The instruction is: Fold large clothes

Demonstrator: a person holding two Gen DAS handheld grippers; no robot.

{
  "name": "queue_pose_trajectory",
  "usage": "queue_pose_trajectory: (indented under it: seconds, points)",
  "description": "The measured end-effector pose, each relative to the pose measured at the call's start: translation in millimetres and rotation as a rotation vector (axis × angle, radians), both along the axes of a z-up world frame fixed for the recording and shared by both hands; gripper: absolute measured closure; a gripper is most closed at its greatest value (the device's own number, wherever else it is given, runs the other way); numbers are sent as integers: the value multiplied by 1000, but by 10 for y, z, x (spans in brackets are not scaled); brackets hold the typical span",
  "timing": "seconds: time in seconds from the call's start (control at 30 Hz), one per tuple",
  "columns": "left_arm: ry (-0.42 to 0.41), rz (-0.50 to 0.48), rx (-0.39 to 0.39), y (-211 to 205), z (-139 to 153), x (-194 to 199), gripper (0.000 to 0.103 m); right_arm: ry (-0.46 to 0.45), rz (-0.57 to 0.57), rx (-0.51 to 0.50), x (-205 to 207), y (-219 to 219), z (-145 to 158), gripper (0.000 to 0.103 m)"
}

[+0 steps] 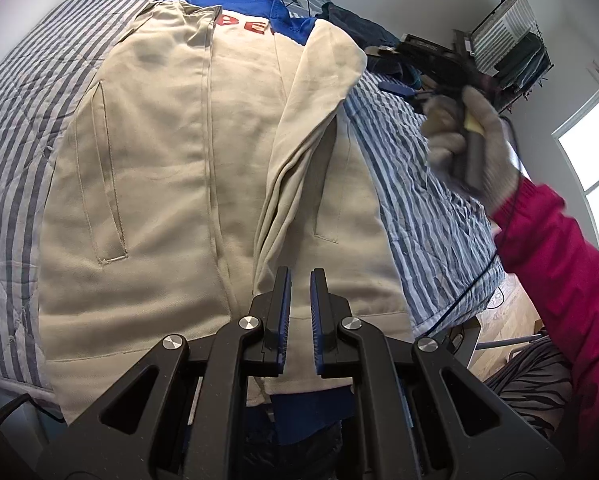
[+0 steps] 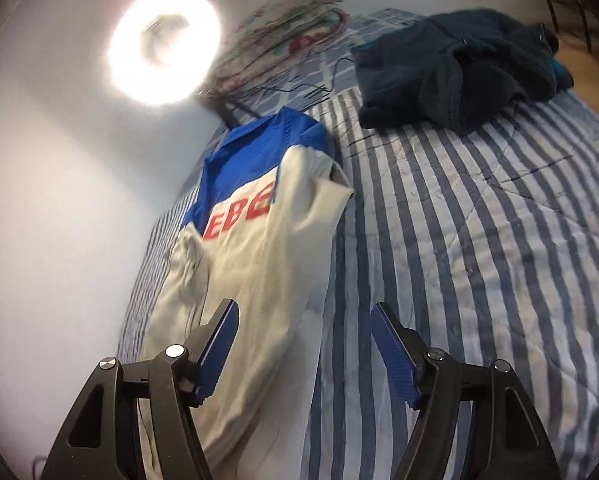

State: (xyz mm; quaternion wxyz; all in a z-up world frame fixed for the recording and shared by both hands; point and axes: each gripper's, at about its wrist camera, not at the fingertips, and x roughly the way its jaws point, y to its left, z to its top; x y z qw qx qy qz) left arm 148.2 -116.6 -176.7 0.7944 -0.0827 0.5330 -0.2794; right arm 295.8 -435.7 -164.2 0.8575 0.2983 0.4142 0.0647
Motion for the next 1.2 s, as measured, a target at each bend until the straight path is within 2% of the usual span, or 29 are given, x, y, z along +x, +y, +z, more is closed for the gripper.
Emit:
queue_pose_trajectory:
  seconds: [0.2,0.37,0.43,0.47,0.53,0.67,0.77,0.87,0.97,1.07,1.13,1.17,1.2]
  points:
    - [10,7,-4,19,-19,33,97,-37,-55,89,341,-133,-162,31]
    - [29,25,-5,65,-67,75,97,-46,-17,133,581,-67,-241,33]
    - [24,28,1,93,-65,76,97,-37,23,144,657,11,-253,42]
    - [21,31,3,104,-65,73,97,-33,47,144,692,64,-243,49]
    - [24,39,0,151,-71,76,97,-43,87,117,752,180,-184,54]
    - [35,49,-12,216,-69,58,97,-12,139,26,898,459,-124,88]
    - [30,46,-21,245,-44,43,97,-11,138,25,992,624,-72,96]
    - [26,44,-25,265,-28,23,97,13,160,-41,1176,896,19,99]
    - [29,48,-30,290,-24,16,97,66,212,-164,1370,1301,5,100]
    - [32,52,-36,299,-13,16,97,126,262,-254,1472,1624,-145,98]
    - [27,47,-42,297,12,5,97,148,295,-244,1483,1700,-201,77]
    - [19,43,-40,294,28,-8,97,140,311,-203,1466,1703,-178,62]
    - [11,40,-35,291,38,-20,97,114,328,-165,1428,1686,-128,61]
